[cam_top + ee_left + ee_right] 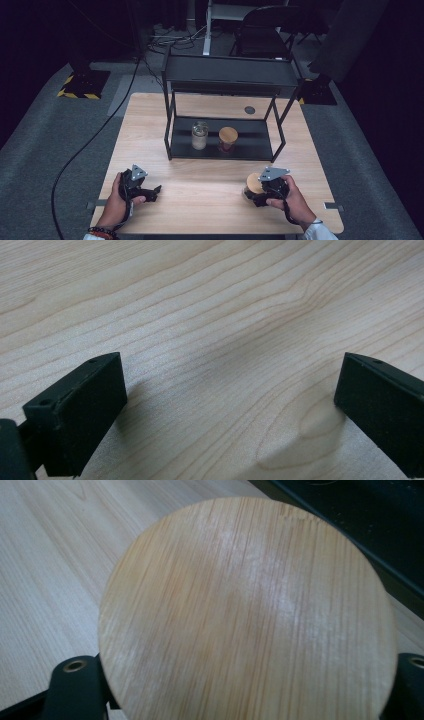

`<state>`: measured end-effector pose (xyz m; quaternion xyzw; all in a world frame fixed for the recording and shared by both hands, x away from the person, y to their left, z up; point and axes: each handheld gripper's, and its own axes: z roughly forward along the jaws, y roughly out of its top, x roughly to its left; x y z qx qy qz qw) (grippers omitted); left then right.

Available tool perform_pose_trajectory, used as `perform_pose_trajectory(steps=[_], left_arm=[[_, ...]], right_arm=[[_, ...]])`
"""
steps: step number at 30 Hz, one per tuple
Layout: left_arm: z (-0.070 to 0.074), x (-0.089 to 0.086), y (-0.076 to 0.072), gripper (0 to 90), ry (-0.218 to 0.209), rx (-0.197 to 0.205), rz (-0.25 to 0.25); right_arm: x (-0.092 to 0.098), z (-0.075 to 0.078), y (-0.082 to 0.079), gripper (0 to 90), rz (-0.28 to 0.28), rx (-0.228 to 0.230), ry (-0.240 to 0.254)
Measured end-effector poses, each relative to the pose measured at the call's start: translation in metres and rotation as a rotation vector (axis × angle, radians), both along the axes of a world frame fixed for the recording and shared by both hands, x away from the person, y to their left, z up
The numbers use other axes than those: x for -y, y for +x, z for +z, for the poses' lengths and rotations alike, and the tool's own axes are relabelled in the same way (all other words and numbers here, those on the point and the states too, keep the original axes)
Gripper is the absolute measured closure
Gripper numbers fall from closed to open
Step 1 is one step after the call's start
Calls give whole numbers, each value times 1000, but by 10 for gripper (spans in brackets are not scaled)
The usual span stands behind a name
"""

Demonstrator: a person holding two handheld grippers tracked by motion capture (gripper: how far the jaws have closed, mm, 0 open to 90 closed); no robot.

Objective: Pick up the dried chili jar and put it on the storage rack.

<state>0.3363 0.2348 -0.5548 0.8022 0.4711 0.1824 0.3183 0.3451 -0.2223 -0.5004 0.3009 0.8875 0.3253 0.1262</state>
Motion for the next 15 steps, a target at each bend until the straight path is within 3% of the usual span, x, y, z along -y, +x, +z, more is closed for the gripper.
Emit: perform_pose_trajectory(steps=[6, 15], left_arm=[[0, 0, 0, 1, 2, 1, -1], [0, 0, 0, 1, 1, 1, -1]], right_arm=[[1, 2, 3, 247, -22, -10, -7], [1, 13, 11, 247, -68, 13, -8]])
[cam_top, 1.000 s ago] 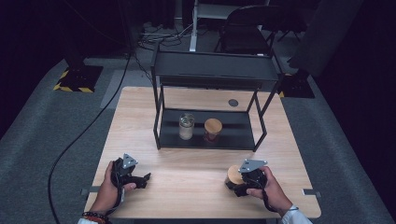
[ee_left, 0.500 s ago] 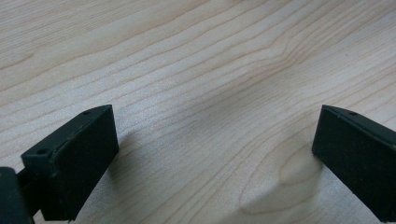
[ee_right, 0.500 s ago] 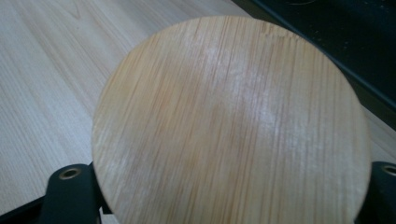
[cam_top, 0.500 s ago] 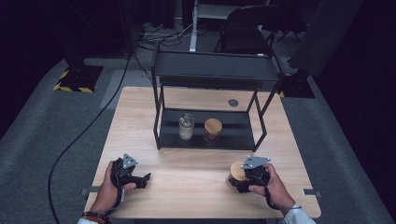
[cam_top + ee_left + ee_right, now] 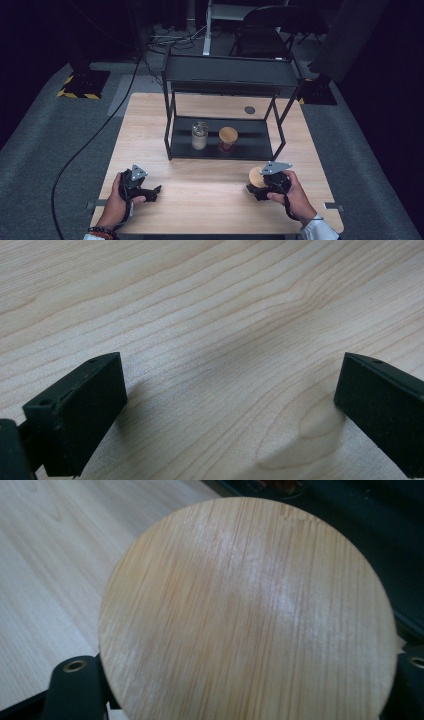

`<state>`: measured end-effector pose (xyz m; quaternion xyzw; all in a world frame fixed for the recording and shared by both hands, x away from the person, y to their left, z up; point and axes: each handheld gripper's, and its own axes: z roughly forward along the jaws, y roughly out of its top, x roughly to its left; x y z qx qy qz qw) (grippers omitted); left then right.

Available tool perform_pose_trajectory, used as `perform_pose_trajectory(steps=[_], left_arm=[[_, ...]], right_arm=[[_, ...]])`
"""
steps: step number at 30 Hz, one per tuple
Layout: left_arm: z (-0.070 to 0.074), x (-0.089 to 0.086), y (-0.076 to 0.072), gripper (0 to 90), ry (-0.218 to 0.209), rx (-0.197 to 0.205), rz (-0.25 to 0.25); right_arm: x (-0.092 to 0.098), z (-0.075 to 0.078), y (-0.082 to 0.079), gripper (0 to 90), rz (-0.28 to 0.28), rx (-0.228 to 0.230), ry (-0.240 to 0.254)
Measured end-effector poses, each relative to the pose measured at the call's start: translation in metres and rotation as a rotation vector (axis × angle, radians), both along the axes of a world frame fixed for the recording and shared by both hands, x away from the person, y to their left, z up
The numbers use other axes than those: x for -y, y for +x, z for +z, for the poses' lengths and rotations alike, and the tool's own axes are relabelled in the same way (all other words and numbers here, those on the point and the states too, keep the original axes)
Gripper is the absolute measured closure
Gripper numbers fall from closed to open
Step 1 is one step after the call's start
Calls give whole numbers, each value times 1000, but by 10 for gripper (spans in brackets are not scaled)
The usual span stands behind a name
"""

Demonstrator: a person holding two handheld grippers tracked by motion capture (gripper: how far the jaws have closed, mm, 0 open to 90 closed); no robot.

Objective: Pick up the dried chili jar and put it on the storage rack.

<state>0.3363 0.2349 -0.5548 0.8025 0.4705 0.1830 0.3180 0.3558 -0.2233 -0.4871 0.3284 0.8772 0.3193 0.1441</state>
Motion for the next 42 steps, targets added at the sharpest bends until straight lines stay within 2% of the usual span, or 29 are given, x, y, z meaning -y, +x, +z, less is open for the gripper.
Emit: perform_pose_trajectory(steps=[12, 23, 42], left_arm=[[0, 0, 0, 1, -1, 1, 0], [0, 0, 0, 1, -1, 1, 1], [0, 0, 0, 1, -1, 1, 0]], right_arm=[[-3, 21, 19, 247, -47, 30, -15], [-5, 30, 35, 247, -79, 14, -20], [-8, 41, 58, 247, -125, 15, -33]])
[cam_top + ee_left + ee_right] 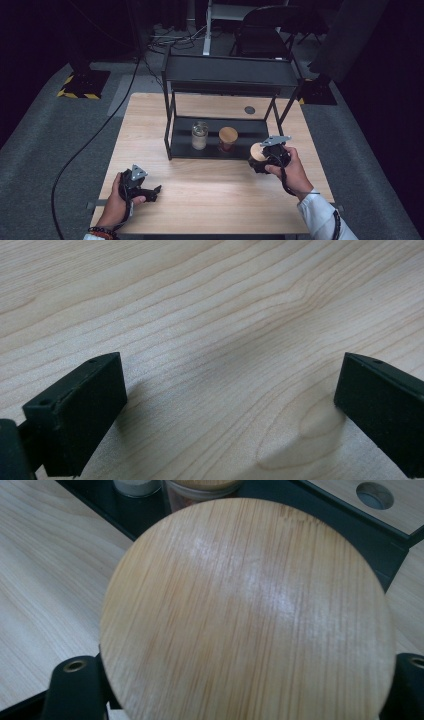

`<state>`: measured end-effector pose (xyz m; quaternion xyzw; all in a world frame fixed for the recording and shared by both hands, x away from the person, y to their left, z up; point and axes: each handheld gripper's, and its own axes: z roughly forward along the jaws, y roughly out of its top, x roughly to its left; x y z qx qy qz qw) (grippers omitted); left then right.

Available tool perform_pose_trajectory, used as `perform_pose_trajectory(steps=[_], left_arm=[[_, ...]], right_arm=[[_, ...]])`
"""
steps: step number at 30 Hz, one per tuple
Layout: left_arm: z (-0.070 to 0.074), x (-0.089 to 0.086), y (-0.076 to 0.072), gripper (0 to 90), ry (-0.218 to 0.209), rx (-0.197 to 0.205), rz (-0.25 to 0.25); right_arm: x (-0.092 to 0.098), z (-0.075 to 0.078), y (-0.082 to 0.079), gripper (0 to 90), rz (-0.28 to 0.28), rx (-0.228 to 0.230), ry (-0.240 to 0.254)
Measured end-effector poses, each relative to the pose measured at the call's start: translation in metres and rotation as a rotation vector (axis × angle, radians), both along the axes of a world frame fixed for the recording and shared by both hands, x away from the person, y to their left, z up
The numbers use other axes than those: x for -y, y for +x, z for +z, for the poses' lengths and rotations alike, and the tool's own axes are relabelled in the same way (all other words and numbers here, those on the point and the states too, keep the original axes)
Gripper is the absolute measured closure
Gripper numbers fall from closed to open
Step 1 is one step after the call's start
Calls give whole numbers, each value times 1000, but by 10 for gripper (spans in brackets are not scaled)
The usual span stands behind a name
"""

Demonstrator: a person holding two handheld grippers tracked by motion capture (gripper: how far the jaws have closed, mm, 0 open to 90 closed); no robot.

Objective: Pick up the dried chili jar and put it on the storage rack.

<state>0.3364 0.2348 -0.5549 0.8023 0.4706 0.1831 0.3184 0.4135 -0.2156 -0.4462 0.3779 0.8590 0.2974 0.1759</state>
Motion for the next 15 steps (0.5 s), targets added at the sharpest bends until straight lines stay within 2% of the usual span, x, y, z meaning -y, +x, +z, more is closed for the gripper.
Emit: perform_pose_trajectory(steps=[15], left_arm=[[0, 0, 0, 1, 0, 0, 0]], right_arm=[[-3, 2, 19, 247, -28, -6, -7]])
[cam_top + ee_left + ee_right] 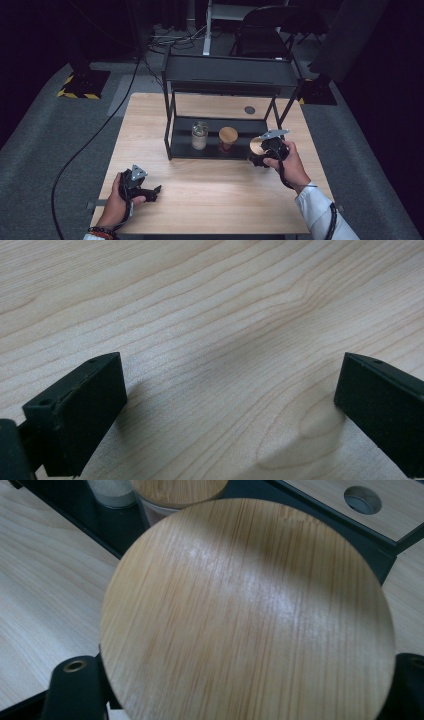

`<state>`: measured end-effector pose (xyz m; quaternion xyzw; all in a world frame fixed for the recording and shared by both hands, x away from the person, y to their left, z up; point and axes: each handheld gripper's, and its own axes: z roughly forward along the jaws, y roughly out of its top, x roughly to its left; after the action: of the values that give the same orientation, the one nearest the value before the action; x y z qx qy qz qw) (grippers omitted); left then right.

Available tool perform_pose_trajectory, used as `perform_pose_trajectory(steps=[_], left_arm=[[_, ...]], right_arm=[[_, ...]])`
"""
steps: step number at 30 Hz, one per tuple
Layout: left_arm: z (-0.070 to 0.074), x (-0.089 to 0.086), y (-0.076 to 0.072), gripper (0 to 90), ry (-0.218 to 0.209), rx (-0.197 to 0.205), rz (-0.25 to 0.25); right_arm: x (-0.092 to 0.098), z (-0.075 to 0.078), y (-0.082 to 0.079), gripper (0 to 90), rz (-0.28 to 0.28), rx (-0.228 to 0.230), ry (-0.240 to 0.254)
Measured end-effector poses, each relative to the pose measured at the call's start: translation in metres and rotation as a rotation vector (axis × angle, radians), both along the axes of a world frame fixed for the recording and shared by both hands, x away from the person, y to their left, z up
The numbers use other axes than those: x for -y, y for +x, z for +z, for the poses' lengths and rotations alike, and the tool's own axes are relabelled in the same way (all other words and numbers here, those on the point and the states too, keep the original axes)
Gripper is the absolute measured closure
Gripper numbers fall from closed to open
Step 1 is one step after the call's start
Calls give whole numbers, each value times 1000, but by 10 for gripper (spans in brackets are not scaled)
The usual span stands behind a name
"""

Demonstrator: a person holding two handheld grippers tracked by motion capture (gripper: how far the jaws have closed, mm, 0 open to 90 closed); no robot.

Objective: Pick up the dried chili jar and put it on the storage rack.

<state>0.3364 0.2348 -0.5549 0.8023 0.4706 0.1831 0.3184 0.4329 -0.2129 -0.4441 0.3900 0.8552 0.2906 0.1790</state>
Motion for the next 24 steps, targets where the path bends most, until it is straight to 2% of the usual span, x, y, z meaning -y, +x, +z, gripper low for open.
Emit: perform_pose_trajectory(steps=[24], left_arm=[[0, 0, 0, 1, -1, -1, 1]], right_arm=[[-6, -9, 27, 247, -60, -5, -13]])
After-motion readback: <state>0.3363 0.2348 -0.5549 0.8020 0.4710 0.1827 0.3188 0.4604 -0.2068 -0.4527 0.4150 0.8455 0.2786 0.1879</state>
